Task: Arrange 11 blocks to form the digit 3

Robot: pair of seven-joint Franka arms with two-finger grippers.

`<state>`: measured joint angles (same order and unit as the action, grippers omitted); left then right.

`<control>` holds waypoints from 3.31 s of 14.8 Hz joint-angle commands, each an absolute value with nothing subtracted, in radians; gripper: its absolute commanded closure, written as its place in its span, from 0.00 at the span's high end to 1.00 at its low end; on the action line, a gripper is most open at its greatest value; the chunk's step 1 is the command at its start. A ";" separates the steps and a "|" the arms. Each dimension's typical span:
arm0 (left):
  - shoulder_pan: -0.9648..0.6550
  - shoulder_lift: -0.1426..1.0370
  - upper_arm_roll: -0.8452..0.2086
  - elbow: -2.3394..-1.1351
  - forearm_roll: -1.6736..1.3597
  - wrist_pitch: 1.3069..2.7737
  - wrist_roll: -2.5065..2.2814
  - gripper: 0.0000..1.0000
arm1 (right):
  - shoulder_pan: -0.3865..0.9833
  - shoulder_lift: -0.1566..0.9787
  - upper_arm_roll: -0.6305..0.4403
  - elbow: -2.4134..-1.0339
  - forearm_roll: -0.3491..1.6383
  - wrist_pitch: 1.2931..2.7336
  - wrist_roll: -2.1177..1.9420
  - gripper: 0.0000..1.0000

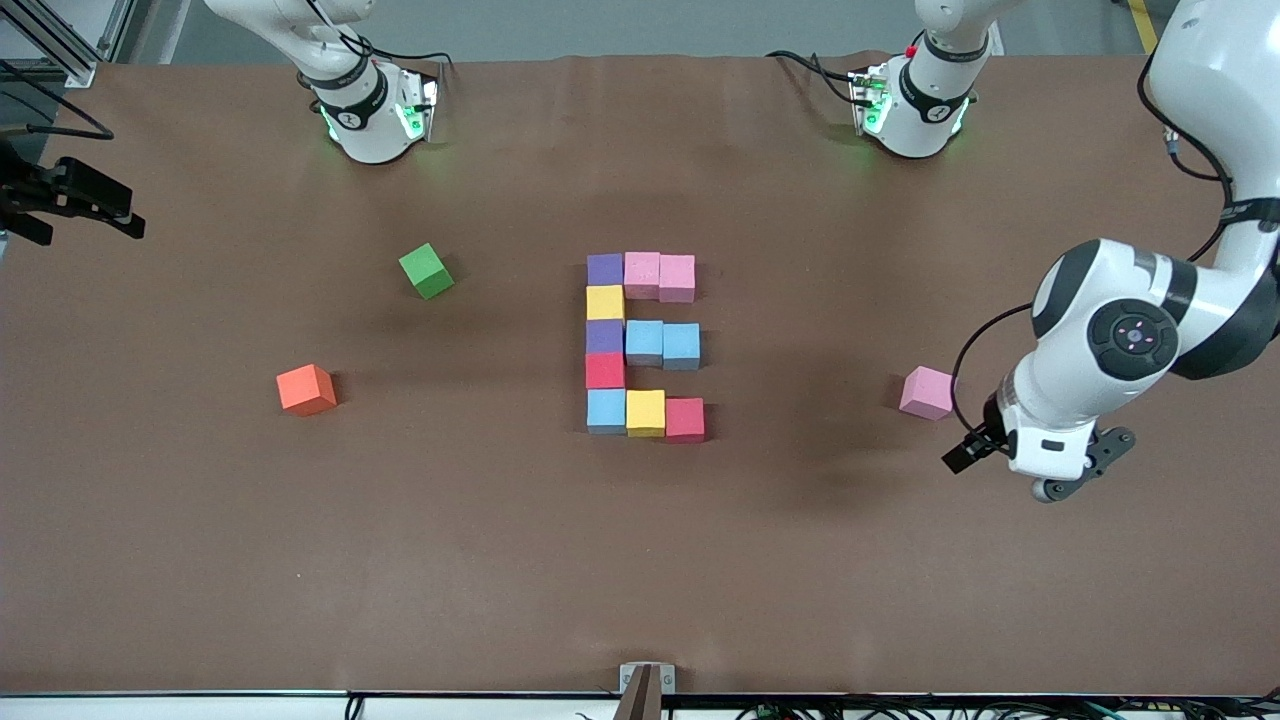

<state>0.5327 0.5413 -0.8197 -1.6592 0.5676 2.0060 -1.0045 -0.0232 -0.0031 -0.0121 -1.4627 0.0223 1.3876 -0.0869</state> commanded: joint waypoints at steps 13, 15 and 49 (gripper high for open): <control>0.192 0.078 -0.117 -1.706 0.016 1.784 -0.042 1.00 | -0.026 -0.023 -0.008 -1.476 0.031 1.382 -0.095 1.00; 0.054 0.037 0.036 -1.716 0.011 1.761 -0.014 1.00 | -0.026 -0.023 -0.008 -1.476 0.031 1.381 -0.095 1.00; 0.000 -0.021 -0.012 -1.566 0.014 1.709 -0.031 1.00 | -0.026 -0.023 -0.008 -1.474 0.029 1.381 -0.097 1.00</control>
<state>-0.0170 -0.0020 -0.0030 -1.5973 0.0243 1.7566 -0.0625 -0.0231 -0.0031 -0.0100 -1.4621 0.0223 1.3864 -0.0878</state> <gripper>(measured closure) 0.000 0.000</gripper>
